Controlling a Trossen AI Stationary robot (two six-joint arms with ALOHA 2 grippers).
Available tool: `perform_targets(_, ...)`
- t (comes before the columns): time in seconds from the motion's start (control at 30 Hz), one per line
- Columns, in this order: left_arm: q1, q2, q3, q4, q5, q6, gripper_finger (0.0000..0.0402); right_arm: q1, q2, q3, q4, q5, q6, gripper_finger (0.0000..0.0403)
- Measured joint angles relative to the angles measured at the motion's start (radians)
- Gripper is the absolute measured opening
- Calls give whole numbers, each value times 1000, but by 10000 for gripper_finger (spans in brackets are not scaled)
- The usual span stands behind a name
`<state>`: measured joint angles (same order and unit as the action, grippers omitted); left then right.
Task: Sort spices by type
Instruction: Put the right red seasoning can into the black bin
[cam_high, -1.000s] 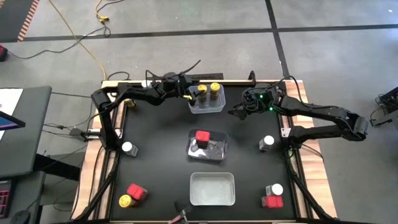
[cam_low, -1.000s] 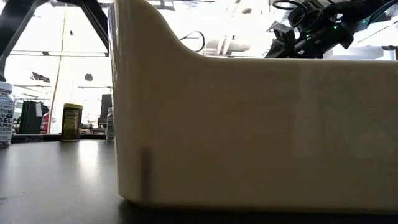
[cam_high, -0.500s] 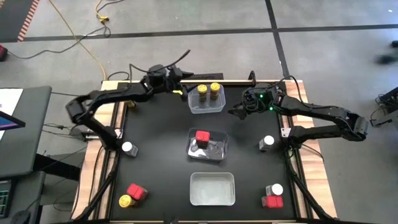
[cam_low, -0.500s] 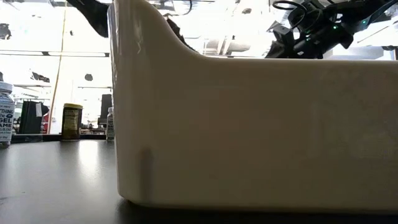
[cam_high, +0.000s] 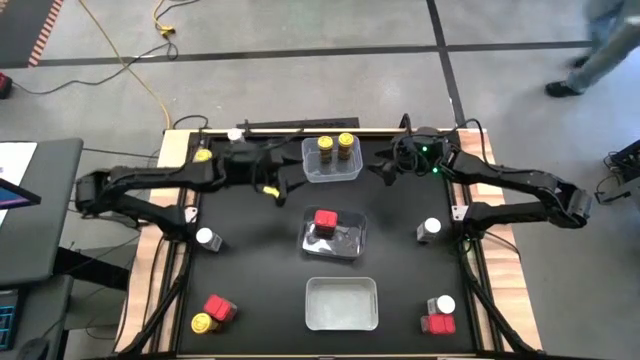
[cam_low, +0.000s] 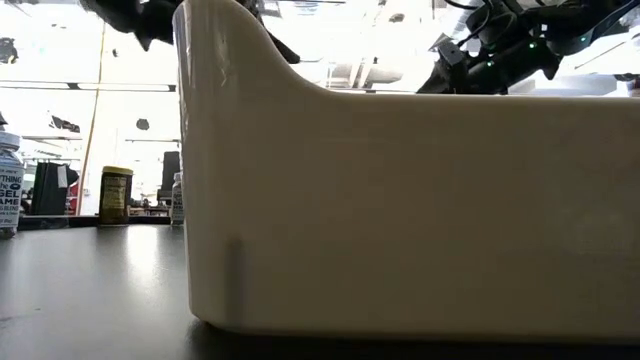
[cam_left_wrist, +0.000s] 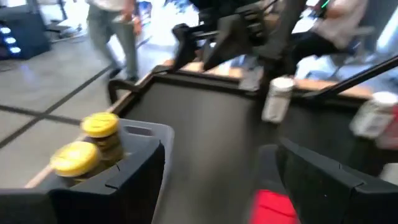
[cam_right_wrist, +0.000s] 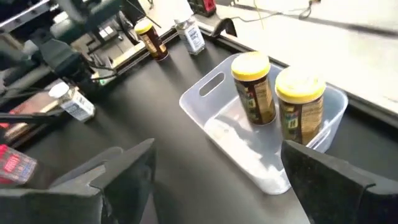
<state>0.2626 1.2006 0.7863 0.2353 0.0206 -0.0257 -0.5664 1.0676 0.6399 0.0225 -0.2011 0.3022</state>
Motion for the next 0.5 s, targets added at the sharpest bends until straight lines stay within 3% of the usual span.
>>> perform_targets(0.2, -101, -98, -193, 172, 0, -109, 292, -10, 0, 0, -1, -9, -22, 369)
perform_targets(0.5, -172, -286, -269, 75, -1, -136, 292, 26, 1, 30, -62, -24, -19, 361)
